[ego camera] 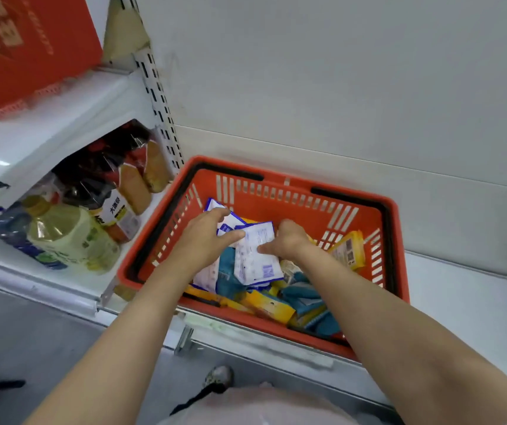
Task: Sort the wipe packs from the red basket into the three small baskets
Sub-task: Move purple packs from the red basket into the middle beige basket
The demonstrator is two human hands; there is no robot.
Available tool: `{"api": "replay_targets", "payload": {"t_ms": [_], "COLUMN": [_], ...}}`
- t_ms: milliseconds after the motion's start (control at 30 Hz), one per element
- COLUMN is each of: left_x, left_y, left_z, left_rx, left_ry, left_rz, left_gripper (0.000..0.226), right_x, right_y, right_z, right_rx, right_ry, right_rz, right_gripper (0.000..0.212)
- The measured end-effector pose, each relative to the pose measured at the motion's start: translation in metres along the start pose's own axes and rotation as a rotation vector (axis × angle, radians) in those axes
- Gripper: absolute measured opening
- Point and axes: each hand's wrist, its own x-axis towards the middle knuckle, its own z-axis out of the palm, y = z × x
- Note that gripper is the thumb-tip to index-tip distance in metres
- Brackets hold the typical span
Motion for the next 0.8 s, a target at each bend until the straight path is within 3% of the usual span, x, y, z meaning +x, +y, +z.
{"api": "replay_targets", "payload": {"t_ms": [100,200,267,333,433,533,567,633,700,800], "left_x": [0.02,0.034,0.043,0.05,0.059,0.066,0.068,0.074,0.082,0.091], "left_y": [0.008,0.027,0.036,0.038,0.027,0.022,0.022,0.021,0.015,0.0], "left_z": [-0.002,-0.004,-0.002,-0.001,-0.003,-0.005,-0.003,0.003,0.008,0.018], "left_rx": [-0.11,-0.512,-0.698,-0.71,-0.688,-0.738,-0.739,-0.69,-0.495,-0.06], "left_ry": [-0.059,-0.208,-0.272,-0.264,-0.312,-0.447,-0.477,-0.459,-0.399,-0.452], "left_rz": [-0.025,-0.134,-0.153,-0.117,-0.071,-0.02,0.011,0.054,0.083,0.122], "left_gripper": [0.071,0.074,0.058,0.04,0.04,0.046,0.049,0.047,0.043,0.055], "right_x": [-0.007,-0.03,-0.044,-0.051,-0.055,-0.057,-0.057,-0.057,-0.06,-0.07], "right_y": [0.0,-0.003,-0.006,-0.007,0.001,0.011,0.013,0.018,0.025,0.041], "right_z": [-0.013,-0.024,-0.025,-0.027,-0.038,-0.042,-0.04,-0.032,-0.027,-0.024], "right_rx": [0.098,-0.042,-0.192,-0.246,0.021,0.321,0.41,0.536,0.584,0.707], "right_ry": [0.151,0.452,0.568,0.519,0.38,0.214,0.111,0.038,0.151,0.269], "right_rz": [-0.114,-0.397,-0.564,-0.615,-0.499,-0.252,-0.183,-0.066,0.067,0.205], "right_gripper": [0.024,0.021,0.019,0.025,0.049,0.075,0.072,0.044,0.022,0.021]}}
